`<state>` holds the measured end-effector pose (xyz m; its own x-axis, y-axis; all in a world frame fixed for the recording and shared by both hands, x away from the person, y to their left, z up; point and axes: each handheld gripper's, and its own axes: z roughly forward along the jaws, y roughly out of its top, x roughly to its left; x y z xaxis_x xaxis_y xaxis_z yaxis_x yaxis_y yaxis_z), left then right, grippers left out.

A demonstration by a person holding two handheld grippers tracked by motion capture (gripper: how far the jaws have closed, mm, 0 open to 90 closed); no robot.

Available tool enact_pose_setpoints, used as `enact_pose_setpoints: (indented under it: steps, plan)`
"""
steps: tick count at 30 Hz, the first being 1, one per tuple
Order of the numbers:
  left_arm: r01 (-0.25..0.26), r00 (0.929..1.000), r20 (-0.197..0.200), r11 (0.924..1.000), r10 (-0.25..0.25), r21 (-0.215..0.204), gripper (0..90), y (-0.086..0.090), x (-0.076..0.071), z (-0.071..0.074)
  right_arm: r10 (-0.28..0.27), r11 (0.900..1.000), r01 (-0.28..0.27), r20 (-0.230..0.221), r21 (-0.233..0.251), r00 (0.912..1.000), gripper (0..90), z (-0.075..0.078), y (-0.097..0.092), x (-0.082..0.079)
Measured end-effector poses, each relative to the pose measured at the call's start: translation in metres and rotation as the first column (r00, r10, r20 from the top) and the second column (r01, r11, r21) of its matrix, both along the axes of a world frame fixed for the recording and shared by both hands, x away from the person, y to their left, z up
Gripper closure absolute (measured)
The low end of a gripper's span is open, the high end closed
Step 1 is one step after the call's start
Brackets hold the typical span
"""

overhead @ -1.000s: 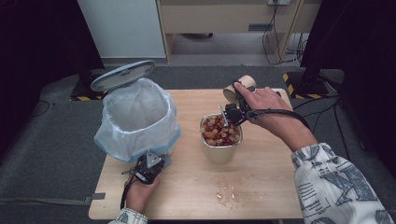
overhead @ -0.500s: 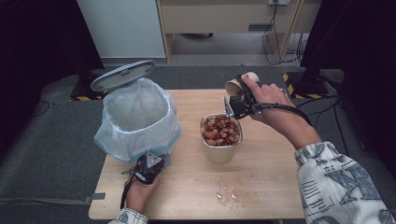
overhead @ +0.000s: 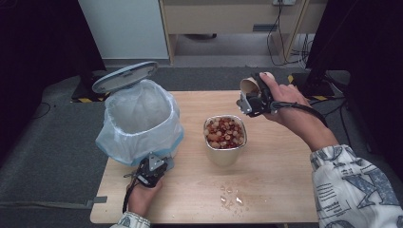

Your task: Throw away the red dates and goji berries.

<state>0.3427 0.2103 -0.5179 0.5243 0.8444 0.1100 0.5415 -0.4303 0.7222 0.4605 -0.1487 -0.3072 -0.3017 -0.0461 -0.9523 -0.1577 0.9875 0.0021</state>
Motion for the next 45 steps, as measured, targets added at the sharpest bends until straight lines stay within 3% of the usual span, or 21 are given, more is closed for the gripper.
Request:
enact_pose_setpoints:
  steps: [4, 5, 6, 7, 8, 9, 13, 23, 29, 31, 32, 34, 35, 36, 37, 38, 39, 40, 42, 44, 45]
  plan:
    - [-0.001, 1.0000, 0.000, 1.0000, 0.001, 0.001, 89.2, 0.000, 0.000, 0.000, -0.001, 0.9971, 0.003, -0.033, 0.076, 0.9994, 33.9, 0.002, -0.005, 0.001]
    - [0.000, 1.0000, 0.000, 1.0000, 0.000, 0.001, 89.3, 0.000, 0.000, 0.000, 0.005, 0.9902, 0.004, -0.066, 0.139, 0.9978, 33.9, 0.004, -0.005, 0.001]
    - [0.000, 1.0000, 0.000, 1.0000, 0.000, 0.000, 89.3, 0.000, 0.000, 0.000, 0.005, 0.9902, 0.004, -0.066, 0.139, 0.9978, 33.9, 0.004, -0.005, 0.001]
    - [0.000, 1.0000, 0.000, 1.0000, 0.000, 0.000, 89.3, 0.000, 0.000, 0.000, 0.012, 0.9800, 0.006, -0.092, 0.199, 0.9957, 33.8, 0.007, -0.006, 0.002]
    - [0.000, 1.0000, 0.000, 1.0000, 0.000, 0.000, 89.2, 0.000, 0.000, 0.000, 0.012, 0.9800, 0.006, -0.092, 0.199, 0.9957, 33.8, 0.007, -0.006, 0.002]
    - [0.001, 1.0000, 0.000, 1.0000, -0.001, 0.000, 89.2, 0.000, 0.000, 0.000, 0.016, 0.9698, 0.011, -0.111, 0.244, 0.9937, 33.8, 0.009, -0.008, 0.003]
    - [0.001, 1.0000, 0.000, 1.0000, -0.001, -0.001, 89.2, 0.000, 0.000, 0.000, 0.014, 0.9514, 0.033, -0.149, 0.306, 0.9887, 33.7, 0.013, -0.014, 0.006]
    - [0.000, 1.0000, 0.000, 1.0000, 0.000, 0.000, 89.2, 0.000, 0.000, 0.000, -0.032, 0.9245, 0.099, -0.185, 0.368, 0.9823, 33.5, 0.015, -0.040, 0.017]
    - [0.001, 1.0000, -0.001, 1.0000, -0.001, -0.001, 89.2, 0.000, 0.000, 0.000, -0.036, 0.8987, 0.128, -0.219, 0.419, 0.9750, 33.5, 0.015, -0.053, 0.024]
    - [0.002, 1.0000, -0.001, 1.0000, -0.002, -0.001, 89.2, 0.000, 0.000, 0.000, -0.020, 0.8743, 0.136, -0.245, 0.466, 0.9693, 33.4, 0.014, -0.057, 0.028]
    - [-0.001, 1.0000, -0.001, 1.0000, 0.001, -0.003, 89.2, 0.001, 0.000, 0.000, -0.006, 0.8521, 0.144, -0.266, 0.503, 0.9640, 33.3, 0.012, -0.060, 0.031]
    - [-0.001, 1.0000, -0.003, 1.0000, 0.001, -0.006, 89.2, 0.001, 0.000, 0.000, 0.003, 0.8439, 0.145, -0.275, 0.516, 0.9615, 33.3, 0.011, -0.061, 0.032]
    - [-0.001, 1.0000, -0.003, 1.0000, 0.001, -0.006, 89.3, 0.001, 0.000, 0.000, 0.027, 0.8174, 0.150, -0.297, 0.556, 0.9546, 33.4, 0.011, -0.065, 0.033]
    - [-0.001, 1.0000, -0.002, 1.0000, 0.001, -0.006, 89.3, 0.001, 0.000, 0.000, 0.027, 0.8174, 0.150, -0.297, 0.556, 0.9546, 33.4, 0.011, -0.065, 0.033]
    - [0.000, 1.0000, -0.002, 1.0000, 0.000, -0.005, 89.3, 0.000, 0.000, 0.000, 0.034, 0.8076, 0.152, -0.302, 0.570, 0.9526, 33.4, 0.011, -0.066, 0.034]
    - [0.000, 1.0000, -0.002, 1.0000, 0.000, -0.005, 89.3, 0.001, 0.000, 0.000, 0.049, 0.7839, 0.159, -0.314, 0.600, 0.9482, 33.4, 0.011, -0.070, 0.036]
    - [0.001, 1.0000, -0.002, 1.0000, -0.001, -0.003, 89.3, 0.001, 0.000, 0.000, 0.049, 0.7839, 0.159, -0.314, 0.600, 0.9482, 33.4, 0.011, -0.070, 0.036]
    - [0.002, 1.0000, -0.002, 1.0000, -0.002, 0.000, 89.2, 0.001, 0.000, 0.000, 0.066, 0.7633, 0.165, -0.330, 0.625, 0.9415, 33.3, 0.011, -0.073, 0.036]
    - [0.002, 1.0000, -0.002, 1.0000, -0.002, 0.000, 89.3, 0.001, 0.000, 0.000, 0.082, 0.7503, 0.171, -0.347, 0.639, 0.9344, 33.3, 0.010, -0.075, 0.036]
    - [0.002, 1.0000, -0.002, 1.0000, -0.002, 0.001, 89.3, 0.001, 0.000, 0.000, 0.088, 0.7482, 0.171, -0.351, 0.641, 0.9322, 33.3, 0.010, -0.076, 0.037]
    - [0.002, 1.0000, -0.002, 1.0000, -0.002, 0.000, 89.2, 0.001, 0.000, 0.000, 0.108, 0.7301, 0.177, -0.367, 0.660, 0.9239, 33.2, 0.009, -0.079, 0.037]
